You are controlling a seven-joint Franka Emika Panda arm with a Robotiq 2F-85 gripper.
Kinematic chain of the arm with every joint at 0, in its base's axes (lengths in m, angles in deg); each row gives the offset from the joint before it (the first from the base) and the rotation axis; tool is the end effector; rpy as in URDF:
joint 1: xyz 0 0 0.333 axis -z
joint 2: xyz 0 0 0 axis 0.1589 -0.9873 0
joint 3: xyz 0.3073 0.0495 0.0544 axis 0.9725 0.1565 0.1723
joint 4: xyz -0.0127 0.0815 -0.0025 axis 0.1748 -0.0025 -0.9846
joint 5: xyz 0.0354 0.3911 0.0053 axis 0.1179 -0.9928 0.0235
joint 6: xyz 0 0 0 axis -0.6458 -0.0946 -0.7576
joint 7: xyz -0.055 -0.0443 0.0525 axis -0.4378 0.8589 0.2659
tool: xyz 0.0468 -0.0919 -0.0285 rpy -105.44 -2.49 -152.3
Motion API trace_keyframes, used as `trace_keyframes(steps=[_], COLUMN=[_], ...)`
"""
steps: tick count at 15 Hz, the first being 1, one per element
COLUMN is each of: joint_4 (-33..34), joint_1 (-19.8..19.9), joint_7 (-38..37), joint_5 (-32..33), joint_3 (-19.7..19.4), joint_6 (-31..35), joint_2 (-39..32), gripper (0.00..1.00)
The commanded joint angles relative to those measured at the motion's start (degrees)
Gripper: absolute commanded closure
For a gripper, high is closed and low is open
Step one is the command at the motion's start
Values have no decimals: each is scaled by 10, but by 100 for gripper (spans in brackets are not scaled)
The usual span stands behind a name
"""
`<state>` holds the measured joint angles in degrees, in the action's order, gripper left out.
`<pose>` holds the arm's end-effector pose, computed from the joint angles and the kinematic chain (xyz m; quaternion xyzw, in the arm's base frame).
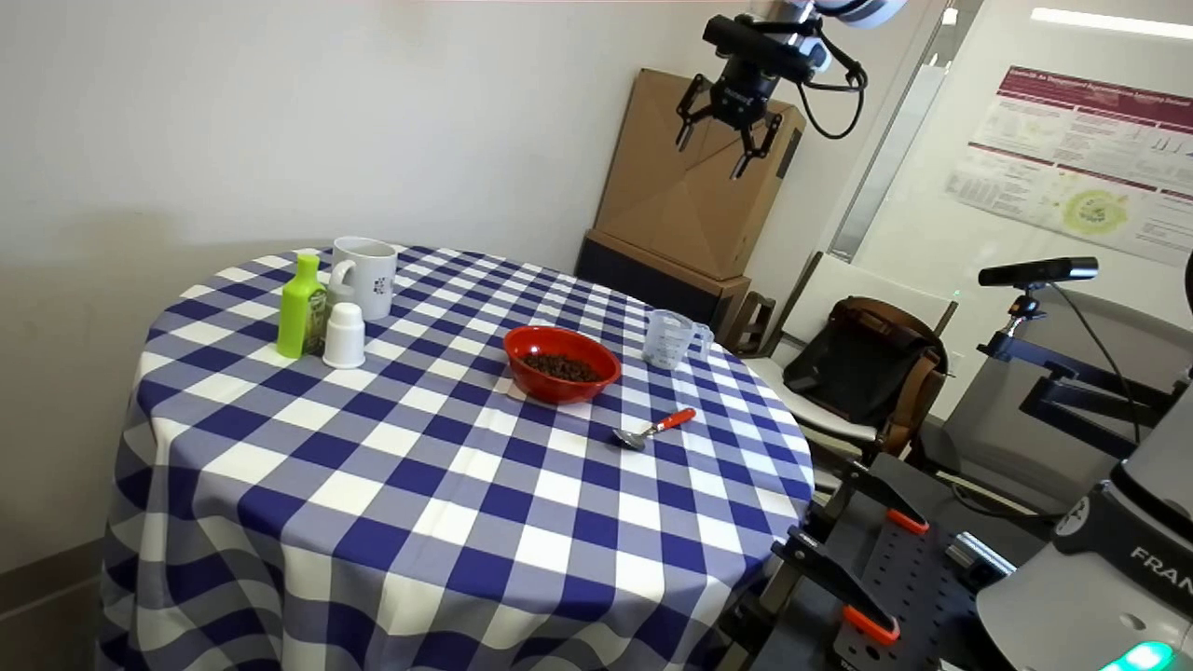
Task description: Pour the contents of the cup into the bowl
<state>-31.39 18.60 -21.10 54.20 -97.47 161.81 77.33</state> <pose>0.5473 -0.1847 0.4281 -0.7973 0.5911 -0.1216 0.0128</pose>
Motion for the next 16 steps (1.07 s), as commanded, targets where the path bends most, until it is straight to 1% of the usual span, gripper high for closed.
trace_keyframes(steps=[1,8,12,16], joint_4=[11,7,3,1], joint_1=[1,-2,1,2], joint_7=[-109,-295,-397,-457], joint_5=[18,6,-11,-9], joint_3=[-19,-57,-68,-74], joint_6=[21,23,27,33], joint_2=[-43,-79,-97,-126], gripper=[0,0,0,0])
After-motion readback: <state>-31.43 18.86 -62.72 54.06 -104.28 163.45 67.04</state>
